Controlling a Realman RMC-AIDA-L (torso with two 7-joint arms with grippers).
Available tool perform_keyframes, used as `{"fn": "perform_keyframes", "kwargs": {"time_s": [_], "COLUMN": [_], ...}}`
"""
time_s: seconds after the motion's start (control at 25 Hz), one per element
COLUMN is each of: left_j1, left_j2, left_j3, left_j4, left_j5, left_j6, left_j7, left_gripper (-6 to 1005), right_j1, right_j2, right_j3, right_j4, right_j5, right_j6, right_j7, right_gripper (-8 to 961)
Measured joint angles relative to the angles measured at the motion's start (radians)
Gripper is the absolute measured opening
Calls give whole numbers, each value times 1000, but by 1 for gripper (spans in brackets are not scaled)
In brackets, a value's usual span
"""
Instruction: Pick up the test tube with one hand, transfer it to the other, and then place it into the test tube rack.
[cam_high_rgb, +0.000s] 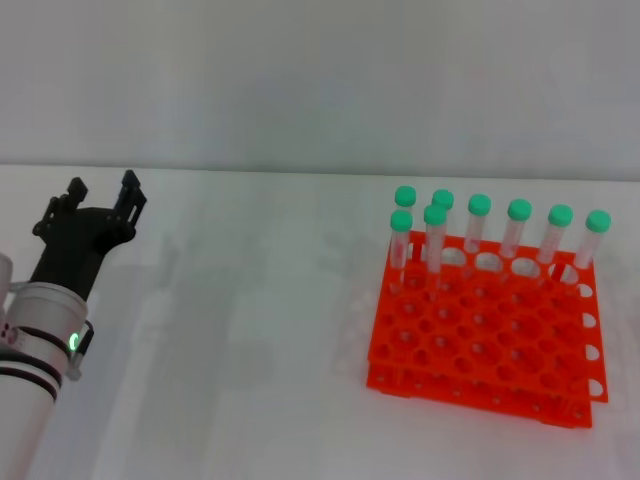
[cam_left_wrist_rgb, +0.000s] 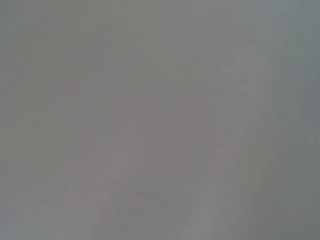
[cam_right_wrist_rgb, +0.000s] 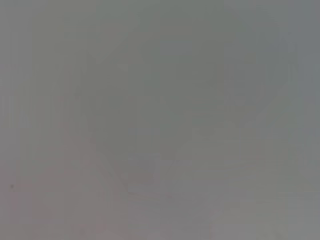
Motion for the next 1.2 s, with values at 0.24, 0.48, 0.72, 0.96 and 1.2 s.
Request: {"fn": "perform_keyframes", "kwargs": {"time_s": [0.24, 0.48, 0.72, 0.96, 1.2], "left_j1": [-14, -53, -48, -43, -48], "left_j2": [1, 5, 8, 13, 14], "left_j3": [-79, -155, -301, -367, -367], "left_j4": [-7, -72, -80, -95, -97], "left_j5": [-31, -55, -98, -98, -98], "left_j6": [-36, -79, -80, -107, -111], "left_j7": [2, 76, 122, 121, 120], "left_gripper": [700, 700, 700, 700, 700], "right_j1": [-1, -2, 0, 1, -1], "right_j2": [3, 3, 1, 2, 3], "right_j3": [-2, -1, 0, 0, 0], "right_j4": [19, 20, 14, 14, 15], "right_j5": [0, 5, 42, 52, 53], "right_j6": [0, -10, -21, -29, -52], "right_j7": [4, 5, 5, 5, 5], "right_gripper": [699, 693, 693, 693, 693]}}
